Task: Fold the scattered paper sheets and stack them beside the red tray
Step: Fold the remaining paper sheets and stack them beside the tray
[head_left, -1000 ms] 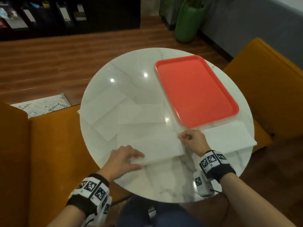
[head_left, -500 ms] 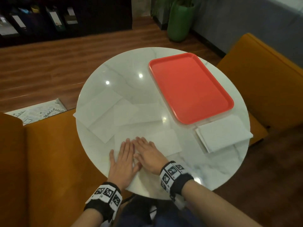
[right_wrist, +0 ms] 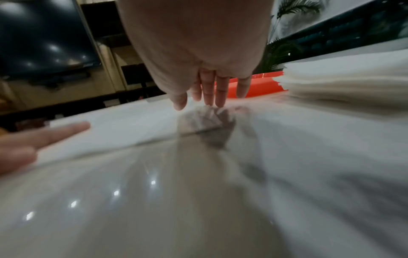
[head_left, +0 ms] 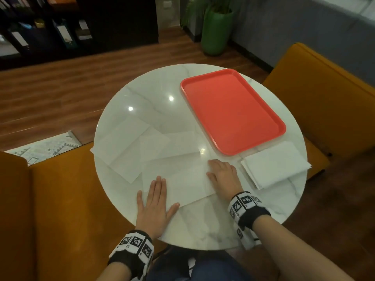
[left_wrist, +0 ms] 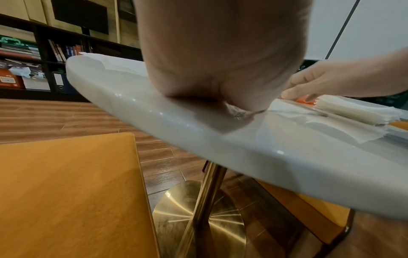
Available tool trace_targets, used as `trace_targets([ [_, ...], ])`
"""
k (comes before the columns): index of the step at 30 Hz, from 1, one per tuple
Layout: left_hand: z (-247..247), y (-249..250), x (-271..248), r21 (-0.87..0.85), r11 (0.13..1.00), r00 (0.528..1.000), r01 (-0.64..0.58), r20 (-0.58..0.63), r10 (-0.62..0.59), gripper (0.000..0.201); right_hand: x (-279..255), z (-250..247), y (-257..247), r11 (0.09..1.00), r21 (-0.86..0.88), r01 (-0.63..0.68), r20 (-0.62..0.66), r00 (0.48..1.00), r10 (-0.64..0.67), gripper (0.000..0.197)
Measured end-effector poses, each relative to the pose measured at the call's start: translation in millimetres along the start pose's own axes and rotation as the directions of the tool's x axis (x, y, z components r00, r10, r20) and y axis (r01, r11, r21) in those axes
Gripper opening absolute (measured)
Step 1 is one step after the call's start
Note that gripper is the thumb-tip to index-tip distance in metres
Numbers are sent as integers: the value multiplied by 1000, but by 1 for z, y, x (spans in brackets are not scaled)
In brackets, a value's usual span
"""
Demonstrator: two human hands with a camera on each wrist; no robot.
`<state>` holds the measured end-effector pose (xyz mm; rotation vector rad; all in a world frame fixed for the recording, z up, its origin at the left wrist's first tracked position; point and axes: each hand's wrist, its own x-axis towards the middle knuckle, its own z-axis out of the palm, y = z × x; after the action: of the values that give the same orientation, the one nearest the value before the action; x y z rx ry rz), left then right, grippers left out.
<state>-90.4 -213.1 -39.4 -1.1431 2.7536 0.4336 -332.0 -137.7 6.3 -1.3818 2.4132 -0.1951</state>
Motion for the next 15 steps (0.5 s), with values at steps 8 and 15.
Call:
trace_targets([
  [8,-12,2,2,-20,999,993,47,112,-44,81,16,-20,-9,900,303,-314,178,946,270,21],
  [15,-44,28,14,16,996,990,92,107,-93,99,13,-30,9,906,324,-273,231,951,205,11],
])
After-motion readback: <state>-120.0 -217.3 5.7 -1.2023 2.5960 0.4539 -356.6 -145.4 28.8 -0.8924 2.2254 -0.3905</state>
